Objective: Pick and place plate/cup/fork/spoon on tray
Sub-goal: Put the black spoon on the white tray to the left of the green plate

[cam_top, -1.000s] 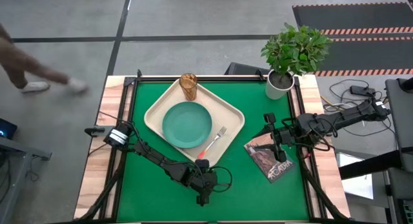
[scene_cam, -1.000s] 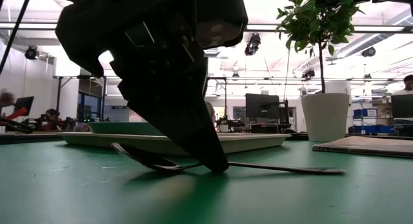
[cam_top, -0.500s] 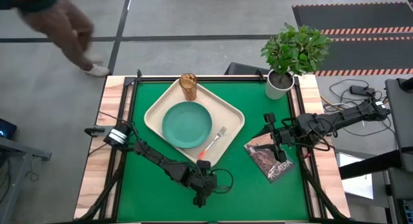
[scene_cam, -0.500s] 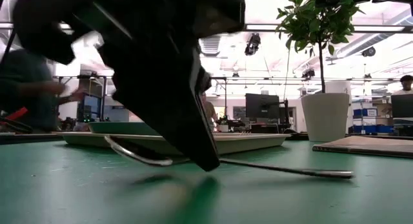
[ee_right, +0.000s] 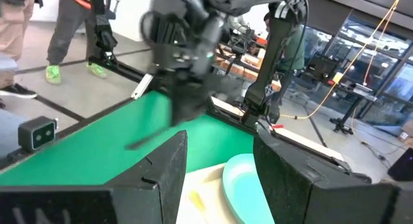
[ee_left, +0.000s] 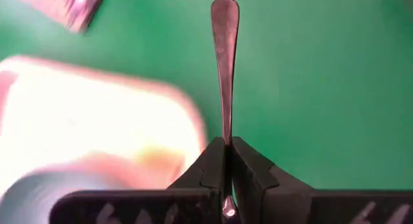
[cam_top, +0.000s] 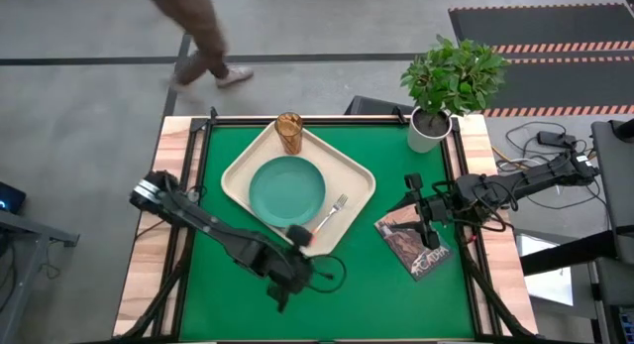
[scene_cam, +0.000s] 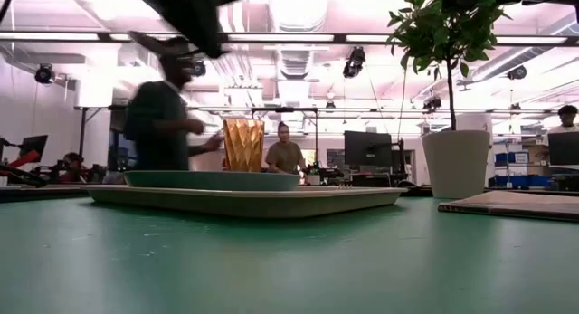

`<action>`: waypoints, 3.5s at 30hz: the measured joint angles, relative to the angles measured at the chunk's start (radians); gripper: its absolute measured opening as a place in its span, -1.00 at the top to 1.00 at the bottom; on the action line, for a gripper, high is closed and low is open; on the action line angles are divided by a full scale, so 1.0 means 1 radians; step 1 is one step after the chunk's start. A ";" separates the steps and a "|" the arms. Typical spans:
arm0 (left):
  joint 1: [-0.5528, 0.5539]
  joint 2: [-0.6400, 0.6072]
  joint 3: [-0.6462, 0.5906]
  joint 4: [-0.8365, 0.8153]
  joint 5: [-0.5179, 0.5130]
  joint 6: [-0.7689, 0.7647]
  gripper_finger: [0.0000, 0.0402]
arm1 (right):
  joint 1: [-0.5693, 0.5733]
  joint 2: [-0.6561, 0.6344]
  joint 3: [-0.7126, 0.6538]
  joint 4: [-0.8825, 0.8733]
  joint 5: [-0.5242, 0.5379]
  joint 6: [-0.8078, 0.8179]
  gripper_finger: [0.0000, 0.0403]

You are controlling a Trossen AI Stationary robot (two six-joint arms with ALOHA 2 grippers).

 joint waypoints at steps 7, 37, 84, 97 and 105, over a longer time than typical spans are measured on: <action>0.033 -0.154 -0.070 -0.359 -0.187 0.024 1.00 | 0.000 0.008 0.000 0.003 0.000 0.031 0.17; 0.111 -0.302 -0.312 -0.013 -0.348 0.580 1.00 | -0.101 0.874 0.457 0.112 0.113 0.559 0.17; 0.105 -0.313 -0.319 0.039 -0.465 0.652 0.46 | -0.119 1.061 0.642 0.003 0.119 0.603 0.96; 0.117 -0.415 -0.317 0.179 -0.503 0.654 0.35 | -0.123 0.946 0.400 0.296 0.129 0.646 0.96; 0.117 -0.496 -0.324 0.248 -0.592 0.560 0.35 | -0.114 0.936 0.286 0.560 0.132 0.644 0.96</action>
